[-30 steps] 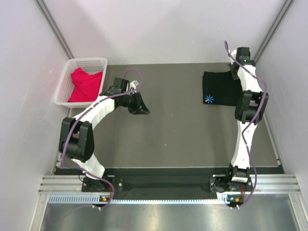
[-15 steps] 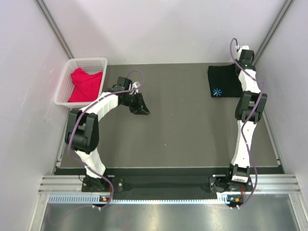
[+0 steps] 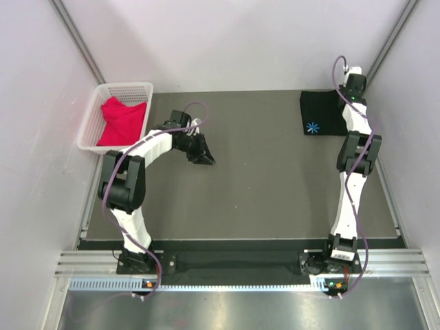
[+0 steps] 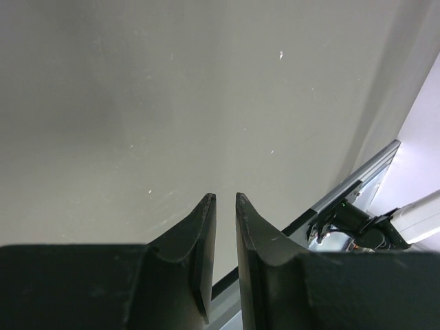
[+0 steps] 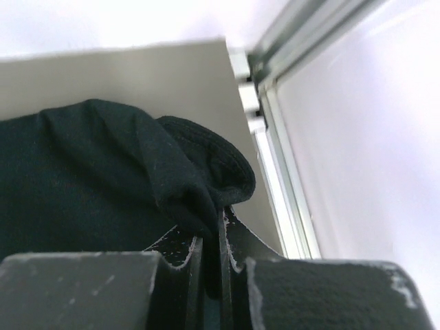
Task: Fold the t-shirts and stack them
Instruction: Neatly place the folded tshirt to the corner
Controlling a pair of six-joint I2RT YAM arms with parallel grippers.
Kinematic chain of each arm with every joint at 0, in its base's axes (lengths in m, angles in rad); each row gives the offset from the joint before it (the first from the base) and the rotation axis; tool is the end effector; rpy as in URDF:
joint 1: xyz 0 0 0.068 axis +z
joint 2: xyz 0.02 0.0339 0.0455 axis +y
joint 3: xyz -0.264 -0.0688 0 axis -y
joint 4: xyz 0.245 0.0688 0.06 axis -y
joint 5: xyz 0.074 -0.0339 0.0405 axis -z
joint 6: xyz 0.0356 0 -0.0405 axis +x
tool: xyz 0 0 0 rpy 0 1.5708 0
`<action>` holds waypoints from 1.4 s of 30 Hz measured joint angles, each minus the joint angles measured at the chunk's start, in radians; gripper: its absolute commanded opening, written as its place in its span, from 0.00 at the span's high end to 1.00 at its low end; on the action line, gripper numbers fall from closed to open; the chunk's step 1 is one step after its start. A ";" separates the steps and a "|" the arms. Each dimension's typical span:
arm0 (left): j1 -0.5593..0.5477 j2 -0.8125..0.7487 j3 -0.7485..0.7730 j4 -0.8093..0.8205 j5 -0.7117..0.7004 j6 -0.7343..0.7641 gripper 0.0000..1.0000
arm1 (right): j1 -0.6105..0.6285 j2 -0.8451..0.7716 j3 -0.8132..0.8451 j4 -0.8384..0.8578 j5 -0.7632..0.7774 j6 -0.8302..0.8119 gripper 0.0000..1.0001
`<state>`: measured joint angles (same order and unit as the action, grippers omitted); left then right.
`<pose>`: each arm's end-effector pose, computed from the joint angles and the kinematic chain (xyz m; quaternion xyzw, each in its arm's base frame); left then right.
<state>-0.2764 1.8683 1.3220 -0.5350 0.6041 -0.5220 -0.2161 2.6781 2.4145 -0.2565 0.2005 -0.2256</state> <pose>0.3663 -0.1249 0.1987 -0.0419 0.9281 -0.3558 0.1010 0.5873 -0.1362 0.1715 0.0461 0.8610 -0.1938 0.4679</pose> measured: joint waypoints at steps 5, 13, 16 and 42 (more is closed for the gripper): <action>0.000 0.006 0.013 0.002 0.002 -0.002 0.77 | 0.006 0.017 0.049 0.040 -0.006 -0.010 1.00; 0.000 0.006 0.013 0.000 0.005 -0.002 0.77 | 0.006 0.035 0.073 0.069 -0.001 -0.006 0.77; 0.000 0.006 0.013 0.000 0.008 -0.002 0.77 | 0.006 0.035 0.073 0.075 0.014 0.002 0.53; -0.027 -0.620 -0.421 0.090 -0.121 -0.241 0.47 | 0.393 -0.972 -0.780 -0.143 0.018 0.248 0.00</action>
<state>-0.3035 1.2488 0.9009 -0.4450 0.4828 -0.7628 0.1768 1.7065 1.6344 -0.3992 0.2180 0.0227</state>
